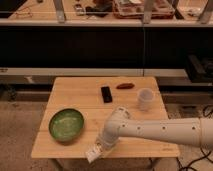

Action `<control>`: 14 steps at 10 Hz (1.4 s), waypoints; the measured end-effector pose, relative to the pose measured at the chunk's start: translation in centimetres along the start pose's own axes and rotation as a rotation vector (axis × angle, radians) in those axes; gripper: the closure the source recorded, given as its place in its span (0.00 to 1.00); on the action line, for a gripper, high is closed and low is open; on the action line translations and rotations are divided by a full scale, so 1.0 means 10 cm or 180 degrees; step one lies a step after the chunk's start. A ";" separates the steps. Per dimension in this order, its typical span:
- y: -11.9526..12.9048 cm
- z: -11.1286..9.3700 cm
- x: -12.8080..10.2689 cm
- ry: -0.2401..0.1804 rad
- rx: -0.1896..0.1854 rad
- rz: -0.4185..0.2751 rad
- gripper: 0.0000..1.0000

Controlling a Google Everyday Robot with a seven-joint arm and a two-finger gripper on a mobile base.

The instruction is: Place the bottle in the ceramic bowl

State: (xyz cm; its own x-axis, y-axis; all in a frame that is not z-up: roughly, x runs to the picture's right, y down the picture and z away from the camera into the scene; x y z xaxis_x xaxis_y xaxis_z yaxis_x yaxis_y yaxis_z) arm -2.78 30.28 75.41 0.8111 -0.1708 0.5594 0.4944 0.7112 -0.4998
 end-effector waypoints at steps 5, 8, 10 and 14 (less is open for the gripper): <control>-0.56 -0.70 -0.21 -0.0496 0.0161 0.0512 0.97; -1.19 -1.15 -0.50 -0.0311 0.0204 0.0505 0.97; -1.55 -1.14 -0.82 -0.0270 0.0165 0.0464 0.97; -2.01 -0.58 -1.22 -0.0050 0.0054 0.0367 0.97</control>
State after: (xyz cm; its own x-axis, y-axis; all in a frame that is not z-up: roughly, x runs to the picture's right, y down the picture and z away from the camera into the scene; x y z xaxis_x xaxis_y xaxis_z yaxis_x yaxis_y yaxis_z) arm -20.78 14.14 74.76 0.8573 -0.0765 0.5091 0.3925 0.7370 -0.5502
